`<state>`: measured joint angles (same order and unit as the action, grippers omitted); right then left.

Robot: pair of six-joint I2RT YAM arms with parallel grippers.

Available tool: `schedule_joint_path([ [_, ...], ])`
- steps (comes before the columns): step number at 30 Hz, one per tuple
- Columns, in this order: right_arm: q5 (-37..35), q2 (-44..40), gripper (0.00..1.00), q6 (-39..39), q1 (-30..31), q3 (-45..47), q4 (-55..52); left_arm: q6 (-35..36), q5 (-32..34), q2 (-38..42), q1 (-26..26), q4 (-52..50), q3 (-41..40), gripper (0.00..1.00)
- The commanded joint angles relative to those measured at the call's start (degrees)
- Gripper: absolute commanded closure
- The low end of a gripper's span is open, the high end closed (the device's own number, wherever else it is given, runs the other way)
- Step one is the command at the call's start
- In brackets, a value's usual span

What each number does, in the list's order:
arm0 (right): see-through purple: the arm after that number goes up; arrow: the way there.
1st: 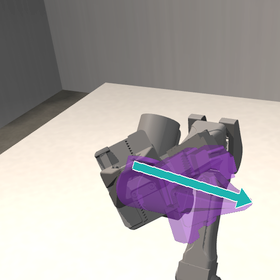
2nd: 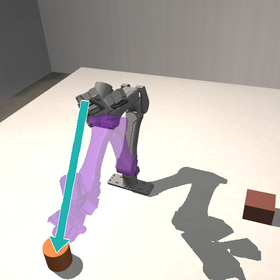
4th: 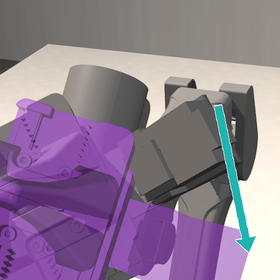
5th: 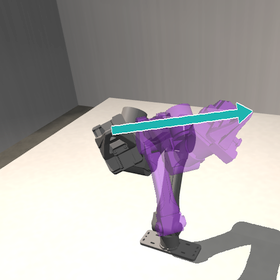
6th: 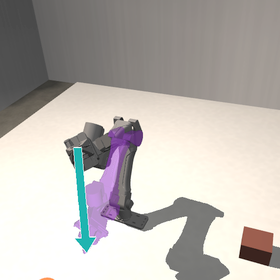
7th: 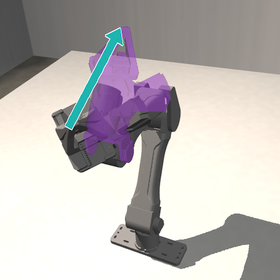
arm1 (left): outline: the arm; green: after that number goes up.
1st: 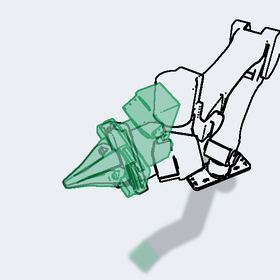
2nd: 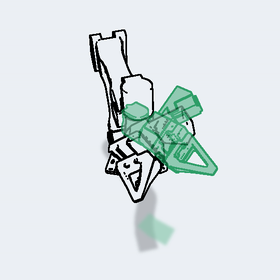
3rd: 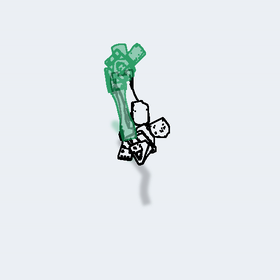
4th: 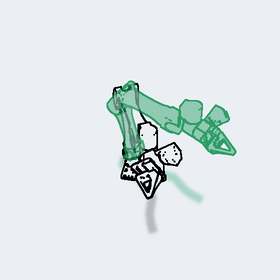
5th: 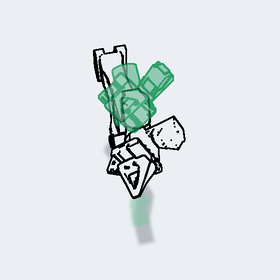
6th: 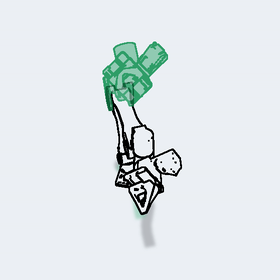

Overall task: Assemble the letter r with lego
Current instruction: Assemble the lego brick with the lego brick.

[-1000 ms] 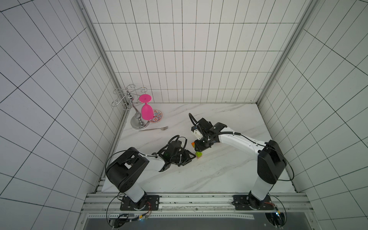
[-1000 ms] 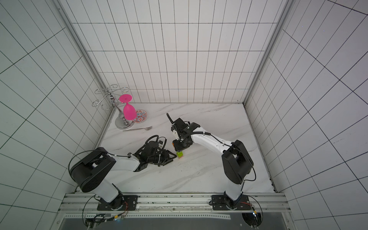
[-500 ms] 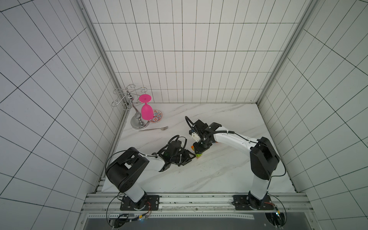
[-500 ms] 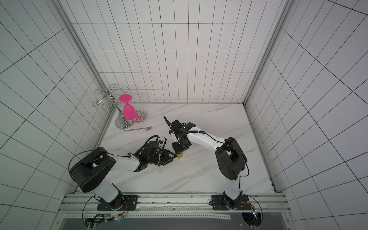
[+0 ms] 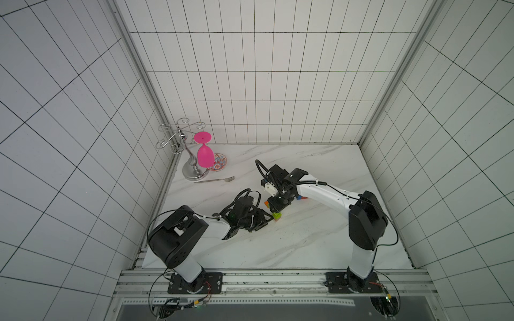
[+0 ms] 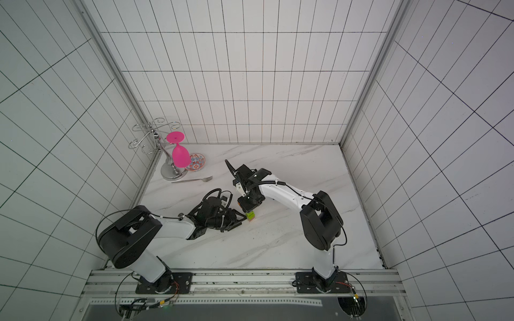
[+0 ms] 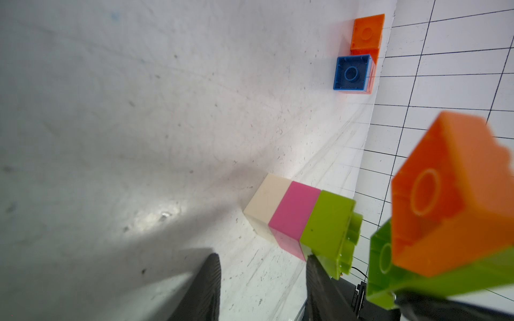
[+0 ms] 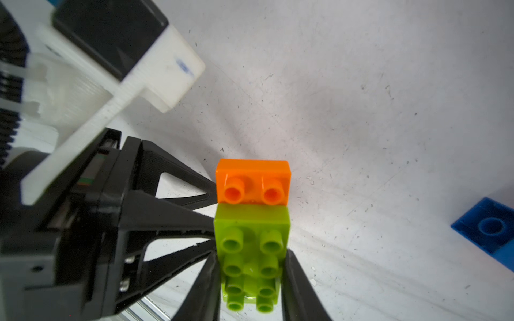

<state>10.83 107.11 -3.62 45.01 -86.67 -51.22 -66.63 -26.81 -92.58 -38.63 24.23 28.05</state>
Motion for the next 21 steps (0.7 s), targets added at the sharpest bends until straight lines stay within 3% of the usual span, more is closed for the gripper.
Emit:
schedule_joint_path([
  [1, -1.14, 1.39, 1.0, 1.86, 0.8, -2.18, -2.82, -0.58, 0.48, -0.41, -0.09, 0.6, 0.36, 0.58],
  [21, -5.38, 3.78, 1.0, 2.56, 2.36, -3.2, -3.26, -0.59, 0.26, -0.37, 0.04, 1.01, 0.16, 0.58],
])
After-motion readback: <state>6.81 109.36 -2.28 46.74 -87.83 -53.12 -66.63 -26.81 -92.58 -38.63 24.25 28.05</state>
